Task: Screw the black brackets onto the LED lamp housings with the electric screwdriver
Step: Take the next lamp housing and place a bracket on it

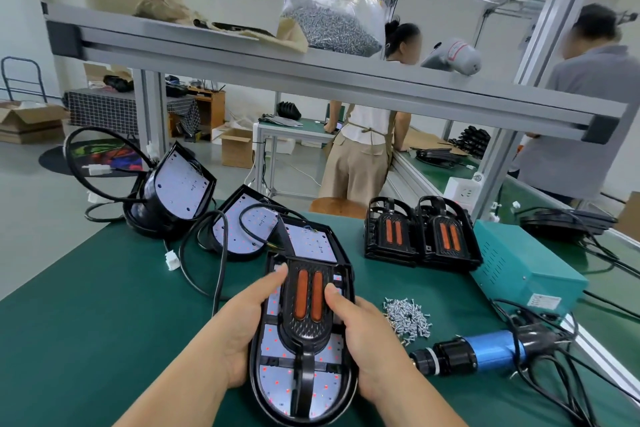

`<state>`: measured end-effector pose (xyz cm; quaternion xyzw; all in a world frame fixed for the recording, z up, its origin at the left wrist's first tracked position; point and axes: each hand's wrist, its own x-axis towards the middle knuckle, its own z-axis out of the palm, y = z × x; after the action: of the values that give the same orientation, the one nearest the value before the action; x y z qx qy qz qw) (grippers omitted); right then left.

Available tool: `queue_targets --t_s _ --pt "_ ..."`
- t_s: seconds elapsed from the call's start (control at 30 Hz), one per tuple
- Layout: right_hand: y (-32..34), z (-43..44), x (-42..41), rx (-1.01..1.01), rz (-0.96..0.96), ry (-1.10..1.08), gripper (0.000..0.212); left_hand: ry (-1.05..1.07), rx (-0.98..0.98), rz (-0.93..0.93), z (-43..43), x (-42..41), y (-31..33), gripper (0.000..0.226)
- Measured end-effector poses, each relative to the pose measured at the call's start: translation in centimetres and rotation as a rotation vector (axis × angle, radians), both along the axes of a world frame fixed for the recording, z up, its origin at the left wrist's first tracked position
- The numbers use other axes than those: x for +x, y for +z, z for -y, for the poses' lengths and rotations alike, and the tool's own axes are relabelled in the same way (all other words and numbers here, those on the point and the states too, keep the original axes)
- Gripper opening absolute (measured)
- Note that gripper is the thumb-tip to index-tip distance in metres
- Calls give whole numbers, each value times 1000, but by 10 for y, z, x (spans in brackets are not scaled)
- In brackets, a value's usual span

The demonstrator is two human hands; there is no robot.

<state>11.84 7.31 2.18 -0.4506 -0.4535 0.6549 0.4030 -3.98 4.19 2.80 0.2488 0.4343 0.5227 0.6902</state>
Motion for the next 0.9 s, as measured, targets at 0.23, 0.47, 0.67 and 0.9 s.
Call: queue_targets --t_s 0.23,0.47,0.67,0.9 --pt "-1 1 0 91 105 69 36 165 11 16 0 1 -2 66" --pt "-16 -3 -5 131 104 129 70 269 38 34 -2 -3 -3 53" --pt "-14 0 -5 150 -32 -18 42 224 125 19 -3 1 -5 55" --pt "-9 -1 1 207 -25 -38 40 157 170 -36 -1 16 -14 51"
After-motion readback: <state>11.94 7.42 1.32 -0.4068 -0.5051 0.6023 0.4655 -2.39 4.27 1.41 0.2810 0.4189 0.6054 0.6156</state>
